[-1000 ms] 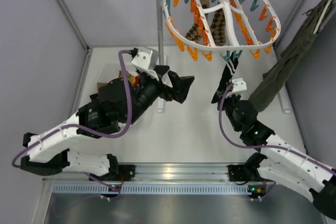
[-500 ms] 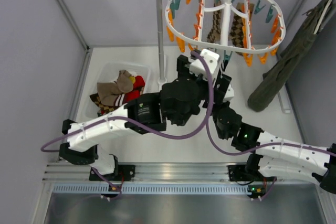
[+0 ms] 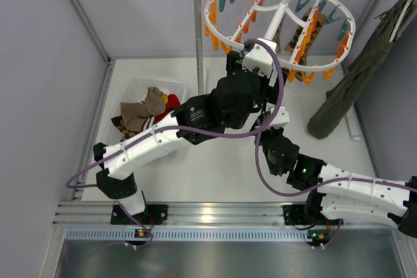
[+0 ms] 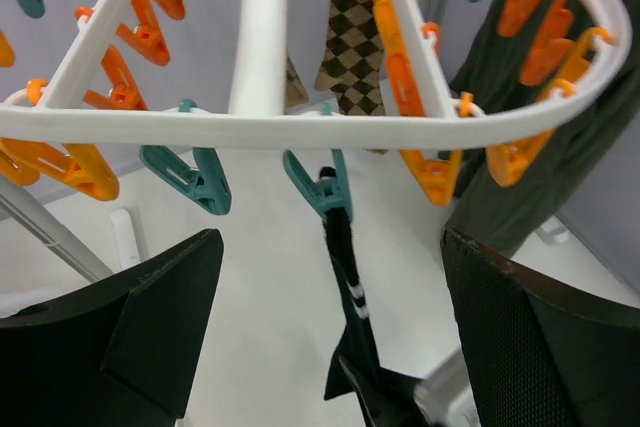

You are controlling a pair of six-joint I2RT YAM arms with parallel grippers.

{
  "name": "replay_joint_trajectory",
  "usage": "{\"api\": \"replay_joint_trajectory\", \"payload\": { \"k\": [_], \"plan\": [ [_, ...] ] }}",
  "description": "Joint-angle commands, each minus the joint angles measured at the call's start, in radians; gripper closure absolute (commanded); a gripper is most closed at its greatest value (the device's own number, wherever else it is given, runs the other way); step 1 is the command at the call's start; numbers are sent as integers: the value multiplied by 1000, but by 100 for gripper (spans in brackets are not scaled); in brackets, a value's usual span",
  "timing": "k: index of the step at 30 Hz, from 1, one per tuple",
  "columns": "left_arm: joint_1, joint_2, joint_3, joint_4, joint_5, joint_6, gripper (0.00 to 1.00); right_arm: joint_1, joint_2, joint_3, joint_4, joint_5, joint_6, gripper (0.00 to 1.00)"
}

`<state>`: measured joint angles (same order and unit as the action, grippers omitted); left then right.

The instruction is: Remove the socks clipped to the hanger

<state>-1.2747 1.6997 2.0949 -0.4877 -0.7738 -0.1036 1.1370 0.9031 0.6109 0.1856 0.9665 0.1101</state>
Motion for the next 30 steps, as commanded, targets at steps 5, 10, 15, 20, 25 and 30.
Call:
{"api": "replay_joint_trajectory", "payload": {
  "k": [5, 10, 15, 20, 25, 30],
  "plan": [
    [58, 44, 34, 17, 44, -57, 11, 23, -18, 39, 35, -44, 26, 100],
    [81, 55, 33, 18, 89, -79, 11, 21, -30, 33, 40, -81, 25, 100],
    [107, 71, 33, 50, 111, -79, 13, 21, -46, 18, 43, -120, 22, 100],
    [118, 95, 51, 67, 114, -71, 17, 26, -49, 15, 41, -138, 23, 100],
    [124, 127, 79, 77, 105, -64, 27, 35, -29, 21, 40, -140, 17, 100],
    [127, 136, 88, 92, 93, -57, 35, 35, -7, 12, 43, -135, 22, 100]
  ]
}}
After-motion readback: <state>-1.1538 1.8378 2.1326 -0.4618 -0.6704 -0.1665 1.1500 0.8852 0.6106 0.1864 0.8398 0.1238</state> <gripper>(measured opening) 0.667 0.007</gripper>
